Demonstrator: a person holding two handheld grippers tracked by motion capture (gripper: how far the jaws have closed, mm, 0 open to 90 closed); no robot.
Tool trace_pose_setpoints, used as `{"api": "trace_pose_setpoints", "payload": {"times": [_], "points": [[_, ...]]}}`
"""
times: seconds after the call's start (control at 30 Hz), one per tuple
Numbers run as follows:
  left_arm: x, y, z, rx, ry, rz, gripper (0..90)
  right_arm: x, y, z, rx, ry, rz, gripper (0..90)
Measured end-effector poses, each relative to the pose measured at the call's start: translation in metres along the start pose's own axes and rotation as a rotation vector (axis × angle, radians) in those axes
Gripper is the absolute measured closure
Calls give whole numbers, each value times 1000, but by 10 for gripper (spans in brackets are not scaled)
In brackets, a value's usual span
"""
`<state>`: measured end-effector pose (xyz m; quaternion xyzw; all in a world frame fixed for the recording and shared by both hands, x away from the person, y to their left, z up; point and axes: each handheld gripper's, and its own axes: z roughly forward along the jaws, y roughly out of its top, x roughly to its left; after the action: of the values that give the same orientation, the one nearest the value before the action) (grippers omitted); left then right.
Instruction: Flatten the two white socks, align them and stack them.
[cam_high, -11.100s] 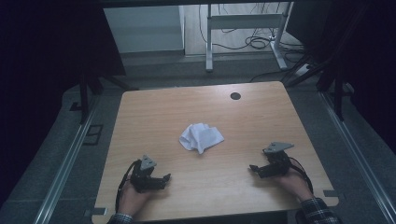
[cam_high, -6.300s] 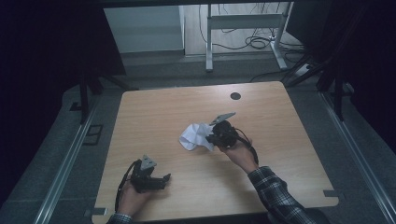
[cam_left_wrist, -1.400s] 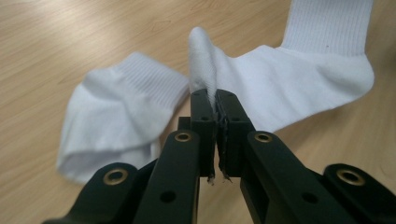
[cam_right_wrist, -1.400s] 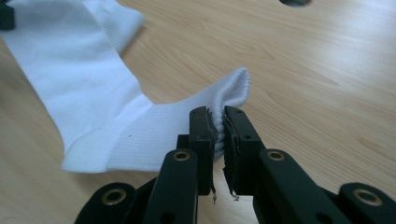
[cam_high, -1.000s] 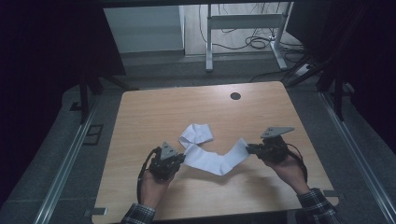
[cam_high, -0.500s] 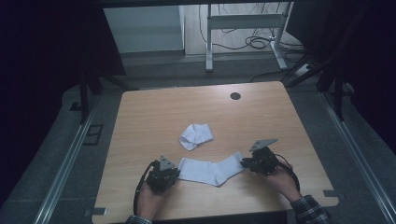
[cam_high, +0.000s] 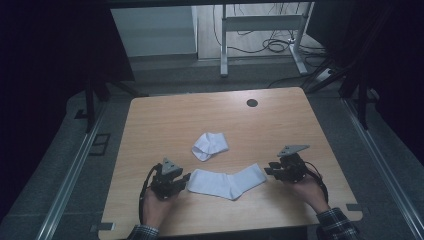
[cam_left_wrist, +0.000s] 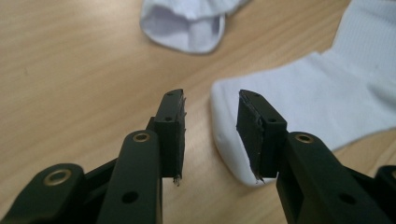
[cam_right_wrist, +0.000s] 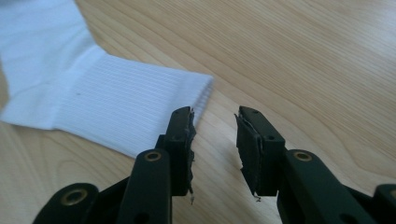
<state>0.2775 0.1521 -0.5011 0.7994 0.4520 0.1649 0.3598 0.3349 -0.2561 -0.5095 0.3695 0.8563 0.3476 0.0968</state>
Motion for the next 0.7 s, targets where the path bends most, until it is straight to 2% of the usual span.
{"api": "trace_pose_setpoints", "payload": {"times": [0.23, 0.47, 0.6, 0.7], "points": [[-2, 32, 15, -26, -35, 25, 608, -12, -6, 2, 9, -29, 11, 598], [-16, 70, 43, -20, -74, 72, 612, -23, -12, 1, 10, -60, 23, 570], [-26, 90, 63, -25, -111, 80, 616, -30, -15, 0, 5, -67, 35, 559], [-32, 103, 80, -27, -154, 58, 619, -32, -16, -1, 3, -79, 36, 551]]}}
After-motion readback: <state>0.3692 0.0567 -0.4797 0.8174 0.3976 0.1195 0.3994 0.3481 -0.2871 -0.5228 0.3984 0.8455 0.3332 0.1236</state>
